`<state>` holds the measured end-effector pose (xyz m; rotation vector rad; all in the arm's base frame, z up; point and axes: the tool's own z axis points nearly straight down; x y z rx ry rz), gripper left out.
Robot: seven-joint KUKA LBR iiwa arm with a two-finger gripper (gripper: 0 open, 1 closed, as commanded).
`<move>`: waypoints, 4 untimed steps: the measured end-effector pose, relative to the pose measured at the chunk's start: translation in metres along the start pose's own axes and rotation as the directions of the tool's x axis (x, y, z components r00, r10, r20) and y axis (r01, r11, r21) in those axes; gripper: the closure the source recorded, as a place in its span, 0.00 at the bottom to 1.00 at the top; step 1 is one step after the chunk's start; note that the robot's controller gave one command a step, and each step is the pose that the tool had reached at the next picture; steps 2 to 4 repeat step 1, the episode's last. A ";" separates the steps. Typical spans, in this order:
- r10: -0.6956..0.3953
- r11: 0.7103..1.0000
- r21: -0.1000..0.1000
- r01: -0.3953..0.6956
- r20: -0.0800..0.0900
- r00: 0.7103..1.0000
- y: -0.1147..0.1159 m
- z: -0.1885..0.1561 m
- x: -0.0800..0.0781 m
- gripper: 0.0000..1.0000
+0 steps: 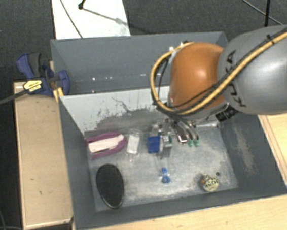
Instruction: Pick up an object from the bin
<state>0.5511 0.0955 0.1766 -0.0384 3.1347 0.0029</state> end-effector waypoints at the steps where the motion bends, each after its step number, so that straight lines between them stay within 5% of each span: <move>1: 0.001 1.000 0.000 -0.001 0.001 1.000 0.000 -0.010 -0.001 1.00; 4: 0.001 1.000 0.000 -0.001 0.001 1.000 0.000 -0.010 -0.001 1.00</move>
Offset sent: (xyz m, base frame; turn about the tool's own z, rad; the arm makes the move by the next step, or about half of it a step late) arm 0.0000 -0.0001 0.0092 0.0000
